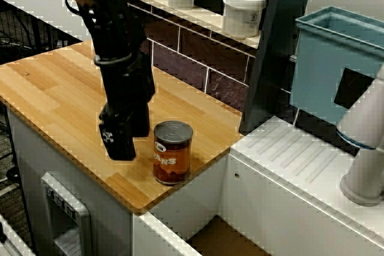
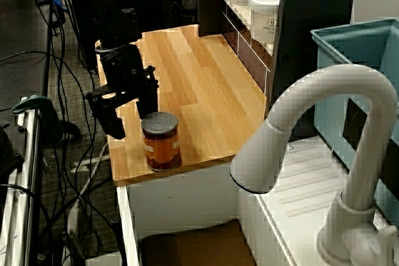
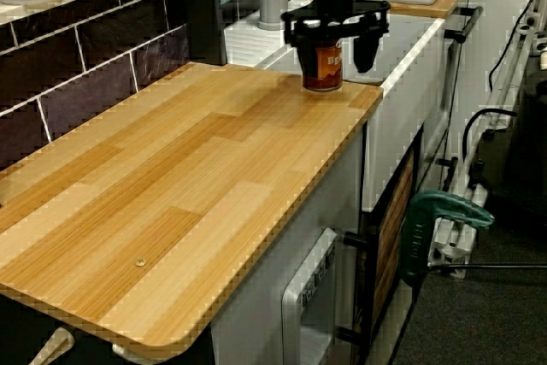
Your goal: Push into sink
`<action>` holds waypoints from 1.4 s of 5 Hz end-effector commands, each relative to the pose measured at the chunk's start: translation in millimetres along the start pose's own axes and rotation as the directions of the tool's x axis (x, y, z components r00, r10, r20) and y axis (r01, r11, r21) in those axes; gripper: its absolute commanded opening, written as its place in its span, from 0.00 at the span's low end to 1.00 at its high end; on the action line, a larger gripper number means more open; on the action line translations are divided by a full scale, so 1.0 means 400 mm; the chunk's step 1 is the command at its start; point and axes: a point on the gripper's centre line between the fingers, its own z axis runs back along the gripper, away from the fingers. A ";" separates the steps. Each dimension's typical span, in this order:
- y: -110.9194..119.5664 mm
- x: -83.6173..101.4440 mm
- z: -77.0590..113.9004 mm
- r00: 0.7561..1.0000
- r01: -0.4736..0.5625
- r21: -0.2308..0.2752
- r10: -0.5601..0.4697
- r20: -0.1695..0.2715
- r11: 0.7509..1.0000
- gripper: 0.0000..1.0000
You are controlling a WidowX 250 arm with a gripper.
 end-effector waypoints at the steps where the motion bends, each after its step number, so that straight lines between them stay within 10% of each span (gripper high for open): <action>1: -0.026 0.040 -0.009 1.000 0.017 0.009 -0.017 0.010 1.000 1.00; 6: -0.001 0.219 -0.063 0.991 -0.104 0.085 0.096 0.096 0.991 1.00; 7: 0.023 0.186 -0.045 0.988 -0.136 0.074 0.129 0.090 0.988 1.00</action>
